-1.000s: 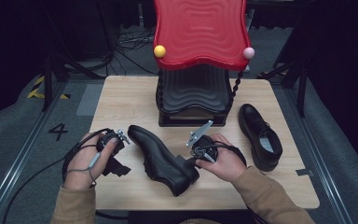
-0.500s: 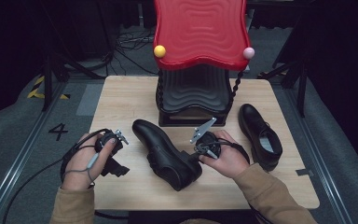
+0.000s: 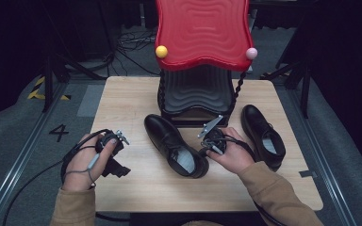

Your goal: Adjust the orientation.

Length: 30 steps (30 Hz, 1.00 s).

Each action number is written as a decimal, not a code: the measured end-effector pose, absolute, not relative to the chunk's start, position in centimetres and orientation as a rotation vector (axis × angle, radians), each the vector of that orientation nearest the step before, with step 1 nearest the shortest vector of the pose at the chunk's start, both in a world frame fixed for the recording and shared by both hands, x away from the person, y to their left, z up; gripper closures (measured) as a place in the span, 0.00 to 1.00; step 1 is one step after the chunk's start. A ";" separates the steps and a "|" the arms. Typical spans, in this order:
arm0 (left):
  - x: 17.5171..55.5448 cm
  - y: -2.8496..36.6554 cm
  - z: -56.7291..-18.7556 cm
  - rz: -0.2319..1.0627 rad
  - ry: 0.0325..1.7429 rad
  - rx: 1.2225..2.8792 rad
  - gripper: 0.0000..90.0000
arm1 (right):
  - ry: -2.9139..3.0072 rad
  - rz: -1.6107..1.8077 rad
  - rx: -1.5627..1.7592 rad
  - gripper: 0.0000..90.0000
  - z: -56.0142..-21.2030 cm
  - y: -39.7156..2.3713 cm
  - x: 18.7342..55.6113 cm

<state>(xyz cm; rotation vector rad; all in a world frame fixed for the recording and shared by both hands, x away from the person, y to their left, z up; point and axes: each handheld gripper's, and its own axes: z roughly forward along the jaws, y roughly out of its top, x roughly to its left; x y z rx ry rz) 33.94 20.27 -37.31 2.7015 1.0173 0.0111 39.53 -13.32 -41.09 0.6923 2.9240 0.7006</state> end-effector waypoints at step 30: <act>33.9 20.7 -37.3 0.007 1.032 2.690 0.22 | 2.822 0.764 0.796 0.86 -38.0 -16.8 41.1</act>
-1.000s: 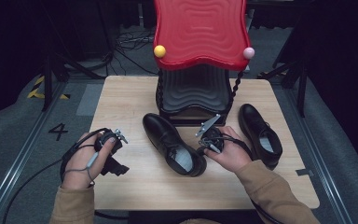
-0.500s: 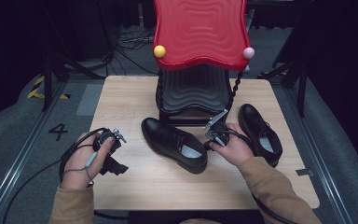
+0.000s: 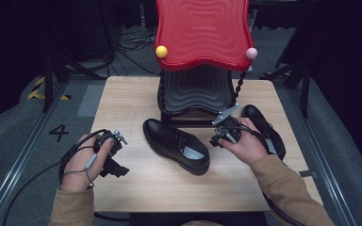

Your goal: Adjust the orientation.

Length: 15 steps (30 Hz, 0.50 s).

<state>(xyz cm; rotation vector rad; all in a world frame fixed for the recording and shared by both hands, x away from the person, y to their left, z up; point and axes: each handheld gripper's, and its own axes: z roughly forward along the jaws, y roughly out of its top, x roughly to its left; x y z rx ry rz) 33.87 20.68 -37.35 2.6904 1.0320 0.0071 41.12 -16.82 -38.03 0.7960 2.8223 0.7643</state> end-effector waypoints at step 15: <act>33.7 20.4 -37.3 0.005 1.006 2.704 0.22 | 3.033 0.714 0.439 0.74 -36.2 -12.1 37.7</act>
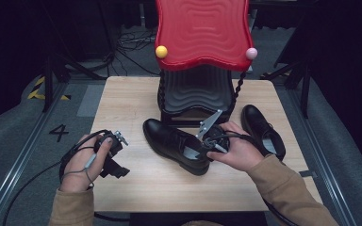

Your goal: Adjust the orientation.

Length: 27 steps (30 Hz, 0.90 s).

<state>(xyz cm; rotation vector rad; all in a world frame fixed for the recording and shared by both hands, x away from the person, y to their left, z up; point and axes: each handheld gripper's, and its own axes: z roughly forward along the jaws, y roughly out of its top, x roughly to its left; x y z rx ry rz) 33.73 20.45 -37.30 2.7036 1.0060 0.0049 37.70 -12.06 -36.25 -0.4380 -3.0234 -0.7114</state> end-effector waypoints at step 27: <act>33.9 20.3 -37.4 0.010 0.984 2.716 0.22 | -3.005 -0.523 -0.321 0.94 -41.4 -9.0 37.7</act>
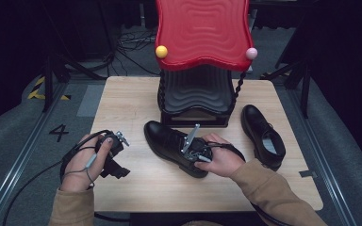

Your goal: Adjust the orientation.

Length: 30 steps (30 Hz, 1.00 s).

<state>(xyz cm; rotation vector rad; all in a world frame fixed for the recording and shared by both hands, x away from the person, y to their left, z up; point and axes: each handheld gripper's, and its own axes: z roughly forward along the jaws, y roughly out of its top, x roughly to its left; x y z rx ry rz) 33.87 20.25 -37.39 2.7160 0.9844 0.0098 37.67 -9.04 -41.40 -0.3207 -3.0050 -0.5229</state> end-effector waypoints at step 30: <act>35.6 19.1 -37.0 0.017 0.968 2.725 0.21 | -3.010 -0.626 -0.795 0.89 -39.0 -17.7 31.3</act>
